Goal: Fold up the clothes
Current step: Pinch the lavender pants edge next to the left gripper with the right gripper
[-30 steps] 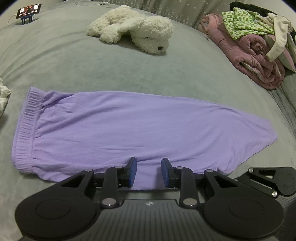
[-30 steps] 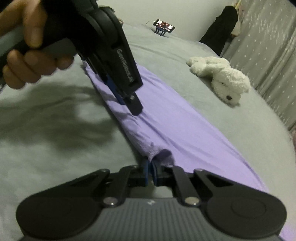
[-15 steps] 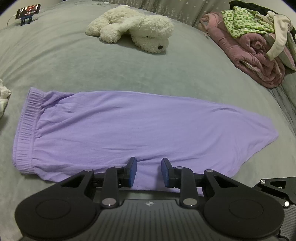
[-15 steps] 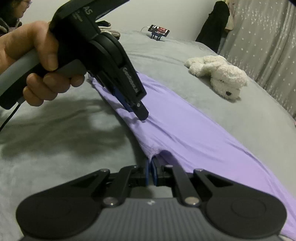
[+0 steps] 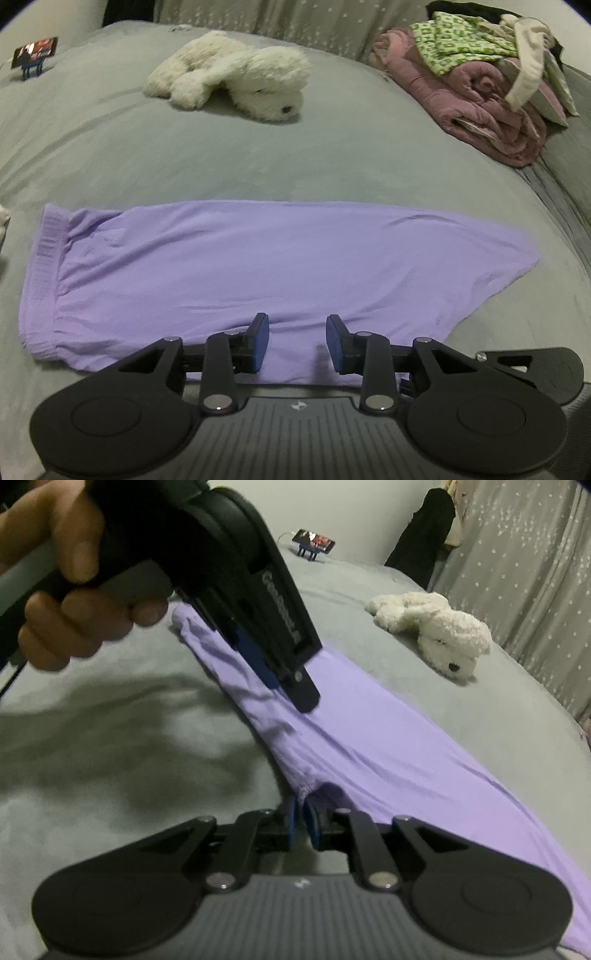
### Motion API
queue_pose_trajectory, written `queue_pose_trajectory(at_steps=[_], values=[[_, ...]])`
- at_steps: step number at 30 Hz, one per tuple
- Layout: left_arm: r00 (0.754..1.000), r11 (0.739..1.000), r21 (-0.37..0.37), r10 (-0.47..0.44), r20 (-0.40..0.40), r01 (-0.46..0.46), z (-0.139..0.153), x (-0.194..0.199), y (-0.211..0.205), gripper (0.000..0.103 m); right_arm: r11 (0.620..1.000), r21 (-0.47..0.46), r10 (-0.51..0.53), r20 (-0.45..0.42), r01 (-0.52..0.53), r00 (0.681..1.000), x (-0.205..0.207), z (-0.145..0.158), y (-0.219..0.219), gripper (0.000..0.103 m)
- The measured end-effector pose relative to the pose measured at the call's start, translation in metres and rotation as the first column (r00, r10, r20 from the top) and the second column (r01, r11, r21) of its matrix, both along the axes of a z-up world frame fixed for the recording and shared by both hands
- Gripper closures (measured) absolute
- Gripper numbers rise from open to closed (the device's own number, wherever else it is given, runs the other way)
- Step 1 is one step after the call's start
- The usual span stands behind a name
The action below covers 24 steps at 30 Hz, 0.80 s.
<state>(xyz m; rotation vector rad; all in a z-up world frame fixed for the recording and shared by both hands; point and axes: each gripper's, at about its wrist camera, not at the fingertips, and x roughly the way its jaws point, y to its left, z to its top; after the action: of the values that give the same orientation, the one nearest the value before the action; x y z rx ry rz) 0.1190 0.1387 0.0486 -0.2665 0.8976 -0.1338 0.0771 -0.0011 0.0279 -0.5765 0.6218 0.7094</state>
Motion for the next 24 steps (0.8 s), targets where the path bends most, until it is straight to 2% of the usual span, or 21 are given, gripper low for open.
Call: queue_pose_trajectory(at_steps=[1,4,8,11,14,20,24], values=[[1.0,1.0,-0.004,-0.01,0.002,0.01,0.001,0.0,-0.002,0.071,1.0,0.001,0.001,0.008,-0.001,1.0,0.0,0.0,0.0,0.085],[0.999,0.999,-0.013,-0.042,0.01,0.042,0.002,-0.002,-0.007,0.071,1.0,-0.001,0.001,0.011,-0.001,1.0,0.0,-0.001,-0.003,0.084],[0.995,0.995,-0.003,-0.099,0.023,0.099,0.004,-0.006,-0.018,0.071,1.0,0.006,-0.005,0.013,0.005,1.0,0.0,0.001,-0.012,0.077],[0.987,0.987,0.036,-0.156,0.031,0.155,0.004,-0.011,-0.029,0.071,1.0,-0.019,-0.001,0.033,0.002,0.999,0.003,0.001,-0.021,0.068],[0.979,0.978,0.051,-0.204,0.017,0.203,-0.002,-0.012,-0.04,0.071,1.0,-0.018,0.003,0.013,-0.003,1.0,0.016,0.0,-0.032,0.065],[0.978,0.975,0.076,-0.208,-0.015,0.209,-0.012,-0.008,-0.049,0.071,1.0,0.022,-0.001,-0.052,0.002,0.999,0.036,0.001,-0.048,0.057],[0.973,0.971,0.073,-0.23,0.016,0.228,-0.008,-0.012,-0.05,0.071,1.0,0.021,-0.001,-0.029,0.002,1.0,0.029,0.001,-0.049,0.057]])
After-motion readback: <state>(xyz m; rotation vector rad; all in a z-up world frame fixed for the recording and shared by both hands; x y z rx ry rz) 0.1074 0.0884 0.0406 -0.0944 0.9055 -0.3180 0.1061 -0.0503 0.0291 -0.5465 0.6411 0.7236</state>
